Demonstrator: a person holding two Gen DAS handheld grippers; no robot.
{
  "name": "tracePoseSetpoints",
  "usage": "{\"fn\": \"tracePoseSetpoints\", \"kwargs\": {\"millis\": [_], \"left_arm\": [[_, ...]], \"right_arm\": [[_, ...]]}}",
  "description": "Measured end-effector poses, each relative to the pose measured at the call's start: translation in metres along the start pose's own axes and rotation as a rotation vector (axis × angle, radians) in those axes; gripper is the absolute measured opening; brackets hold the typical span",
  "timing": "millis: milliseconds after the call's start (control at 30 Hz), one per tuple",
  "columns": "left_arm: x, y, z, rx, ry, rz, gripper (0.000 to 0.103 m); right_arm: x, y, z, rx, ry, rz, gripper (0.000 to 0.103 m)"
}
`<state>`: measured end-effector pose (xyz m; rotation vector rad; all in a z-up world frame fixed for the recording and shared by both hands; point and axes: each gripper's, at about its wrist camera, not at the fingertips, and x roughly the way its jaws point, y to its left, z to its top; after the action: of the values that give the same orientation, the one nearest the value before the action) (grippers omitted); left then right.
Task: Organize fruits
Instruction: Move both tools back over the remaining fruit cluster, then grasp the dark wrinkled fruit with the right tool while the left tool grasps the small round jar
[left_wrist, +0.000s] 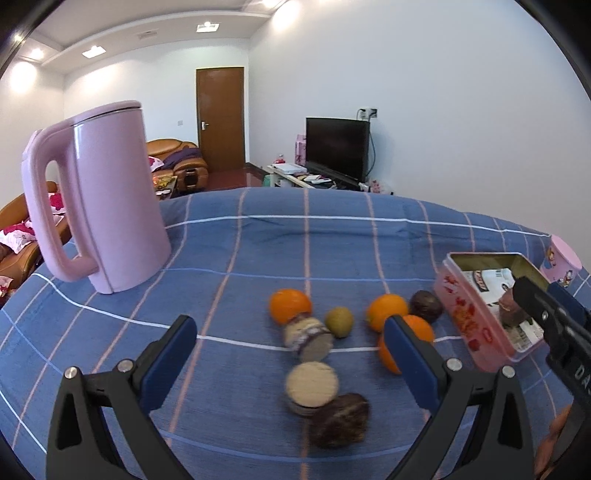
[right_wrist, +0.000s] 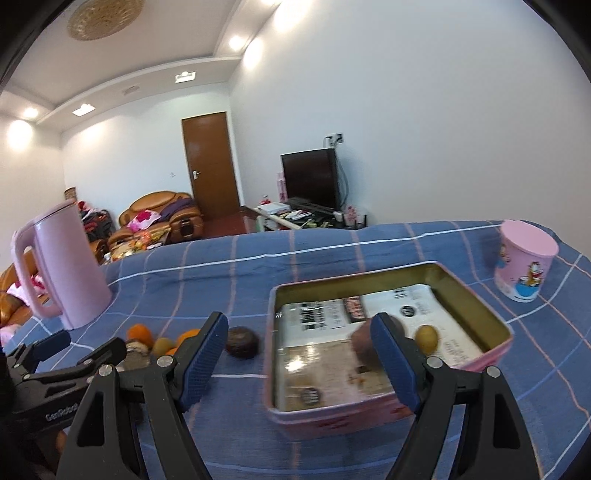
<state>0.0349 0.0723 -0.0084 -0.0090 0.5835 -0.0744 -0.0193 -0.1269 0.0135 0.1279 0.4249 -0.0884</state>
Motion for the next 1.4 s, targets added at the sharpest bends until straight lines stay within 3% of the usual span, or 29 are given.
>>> {"fn": "tracePoseSetpoints", "kwargs": {"millis": [133,267,467,733,900,1000,1033,1233,1300,1400], "left_arm": [[0.005,0.018,0.004,-0.013,0.021,0.012,0.103],[0.013,0.052,0.011,-0.070,0.048,0.072,0.103],[0.021,0.087,0.013,-0.110,0.067,0.136,0.103],[0.026,0.088,0.012,-0.109,0.091,0.093,0.103],[0.024,0.082,0.012,-0.080,0.084,0.079,0.103],[0.025,0.082,0.013,-0.087,0.079,0.060,0.103],[0.025,0.083,0.013,-0.091,0.078,0.055,0.103],[0.019,0.082,0.012,-0.103,0.051,-0.009,0.103],[0.014,0.078,0.013,-0.098,0.034,-0.068,0.103],[0.008,0.063,0.012,-0.043,0.022,-0.163,0.102]], "right_arm": [[0.007,0.018,-0.001,-0.024,0.031,0.033,0.081],[0.012,0.036,-0.005,-0.058,0.071,0.073,0.081],[0.029,0.069,-0.015,-0.108,0.193,0.214,0.081],[0.043,0.121,-0.033,-0.232,0.337,0.372,0.081],[0.056,0.136,-0.042,-0.294,0.413,0.370,0.080],[0.066,0.137,-0.046,-0.293,0.463,0.366,0.058],[0.069,0.136,-0.046,-0.285,0.480,0.365,0.045],[0.062,0.121,-0.046,-0.241,0.461,0.384,0.045],[0.049,0.106,-0.037,-0.211,0.382,0.386,0.045],[0.026,0.084,-0.025,-0.223,0.209,0.286,0.045]]}}
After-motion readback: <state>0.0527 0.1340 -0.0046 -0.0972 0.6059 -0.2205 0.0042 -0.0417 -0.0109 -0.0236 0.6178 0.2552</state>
